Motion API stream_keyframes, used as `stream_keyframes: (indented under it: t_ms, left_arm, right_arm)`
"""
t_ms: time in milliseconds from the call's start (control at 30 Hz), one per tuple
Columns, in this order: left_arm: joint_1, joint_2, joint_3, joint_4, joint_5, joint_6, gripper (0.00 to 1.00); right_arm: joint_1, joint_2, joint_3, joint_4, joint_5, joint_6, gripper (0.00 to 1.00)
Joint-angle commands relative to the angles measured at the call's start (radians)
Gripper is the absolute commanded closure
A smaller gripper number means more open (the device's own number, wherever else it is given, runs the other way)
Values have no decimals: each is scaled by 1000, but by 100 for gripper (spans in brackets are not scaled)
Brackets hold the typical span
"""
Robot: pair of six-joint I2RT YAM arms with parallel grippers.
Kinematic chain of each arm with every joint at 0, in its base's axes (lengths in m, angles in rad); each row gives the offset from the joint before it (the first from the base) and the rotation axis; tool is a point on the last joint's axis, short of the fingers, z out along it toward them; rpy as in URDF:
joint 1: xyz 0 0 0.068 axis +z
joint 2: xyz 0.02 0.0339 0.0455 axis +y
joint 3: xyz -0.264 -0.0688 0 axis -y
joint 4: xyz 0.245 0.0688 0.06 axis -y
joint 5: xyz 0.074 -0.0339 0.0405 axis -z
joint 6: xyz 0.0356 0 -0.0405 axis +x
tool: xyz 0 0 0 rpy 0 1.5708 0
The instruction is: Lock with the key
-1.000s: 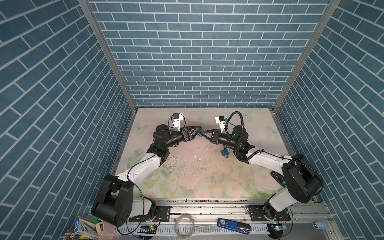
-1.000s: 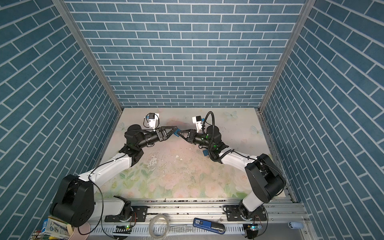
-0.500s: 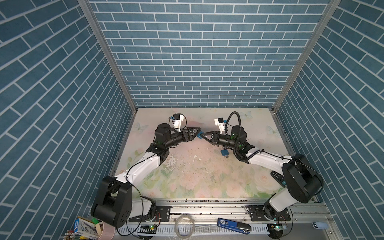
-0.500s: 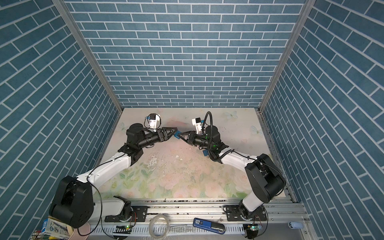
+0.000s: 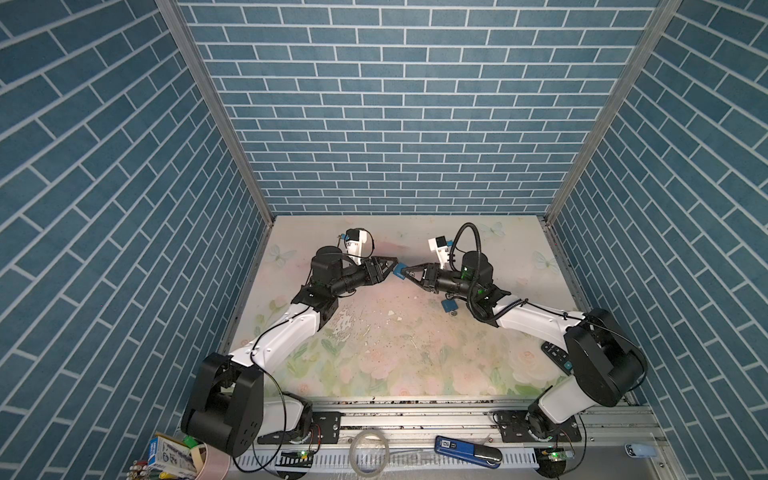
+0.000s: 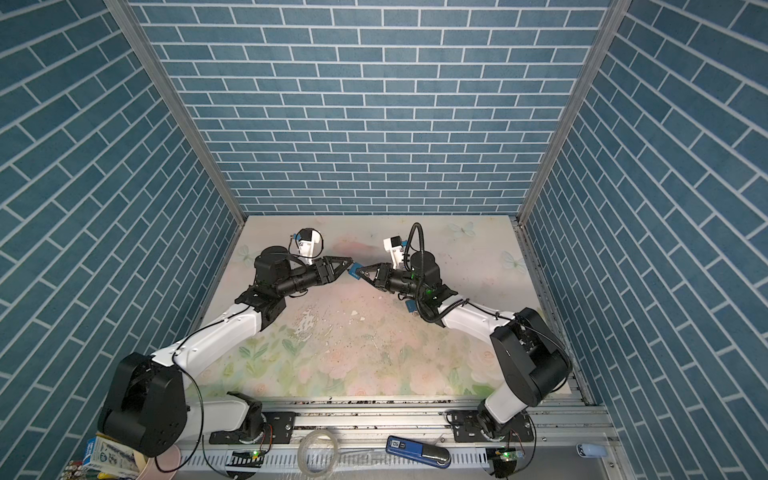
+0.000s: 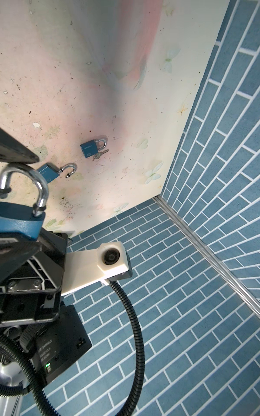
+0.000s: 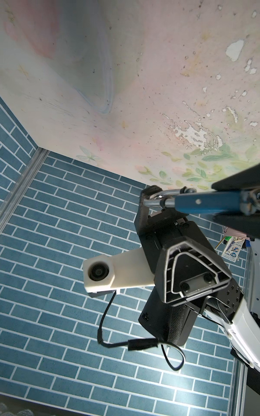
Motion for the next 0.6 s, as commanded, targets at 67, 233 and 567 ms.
stream_keyframes:
  t_ms: [67,233,567]
  left_arm:
    - [1,-25,32,4,14,14,49]
    - [5,-25,33,-4,9,14,51]
    - [7,1,54,-33,-1,22,56]
  right_arm:
    - [-3,-38,43,16,-3,-28,100]
    - [-4,-39,47,16,-7,-28,100]
    - [-2,-40,43,21,-12,-30,100]
